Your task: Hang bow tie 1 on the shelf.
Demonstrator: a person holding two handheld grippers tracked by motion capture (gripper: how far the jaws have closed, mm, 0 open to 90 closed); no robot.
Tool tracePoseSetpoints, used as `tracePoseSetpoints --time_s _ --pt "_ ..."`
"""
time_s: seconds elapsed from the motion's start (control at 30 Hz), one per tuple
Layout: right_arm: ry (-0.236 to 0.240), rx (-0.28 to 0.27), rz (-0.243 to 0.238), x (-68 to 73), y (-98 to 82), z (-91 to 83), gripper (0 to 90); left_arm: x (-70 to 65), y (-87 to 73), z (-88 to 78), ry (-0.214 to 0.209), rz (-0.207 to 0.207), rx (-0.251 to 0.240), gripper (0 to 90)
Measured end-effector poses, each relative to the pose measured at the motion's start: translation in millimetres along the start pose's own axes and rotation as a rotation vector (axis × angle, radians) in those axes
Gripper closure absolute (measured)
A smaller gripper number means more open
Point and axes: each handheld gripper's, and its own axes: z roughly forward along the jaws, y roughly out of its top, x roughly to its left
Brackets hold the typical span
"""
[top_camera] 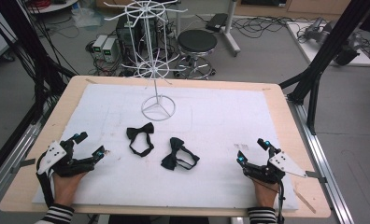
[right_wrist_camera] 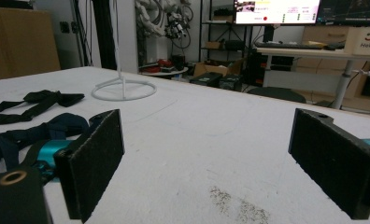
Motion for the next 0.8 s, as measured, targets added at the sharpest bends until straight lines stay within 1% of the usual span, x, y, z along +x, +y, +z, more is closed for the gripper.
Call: tracePoseSetpoints --time_s 0.13,0.2,0.37,0.43,0.53,0.63,0.7,0.8 --pt "0.000 0.003 0.012 0.2 0.0 -0.4 9.8 -0.3 0.1 0.2 0.002 0.002 0.001 12.4" --pt "0.001 0.001 0.004 0.2 0.0 -0.3 9.8 -0.3 0.2 0.3 0.003 0.002 0.003 12.4" --pt "-0.003 -0.001 0.005 0.5 -0.1 -0.7 9.8 0.0 0.4 1.1 0.003 -0.001 0.009 12.4" --pt "-0.001 -0.002 0.005 0.5 -0.2 -0.9 9.8 0.4 0.8 1.8 0.007 -0.005 0.019 12.4" --pt "-0.001 -0.006 -0.003 0.8 -0.3 -0.9 9.8 0.5 0.9 2.0 0.012 -0.009 0.021 12.4" --pt "0.001 -0.006 -0.001 0.5 -0.2 -0.7 9.8 0.5 1.0 2.1 0.016 -0.010 0.022 12.4" --pt "0.000 -0.003 0.008 0.4 -0.2 -1.0 9.8 0.5 1.1 2.1 0.017 -0.010 0.022 12.4" --pt "0.001 -0.004 0.005 0.4 -0.2 -0.9 9.8 0.3 2.2 2.8 0.023 -0.006 0.041 12.4"
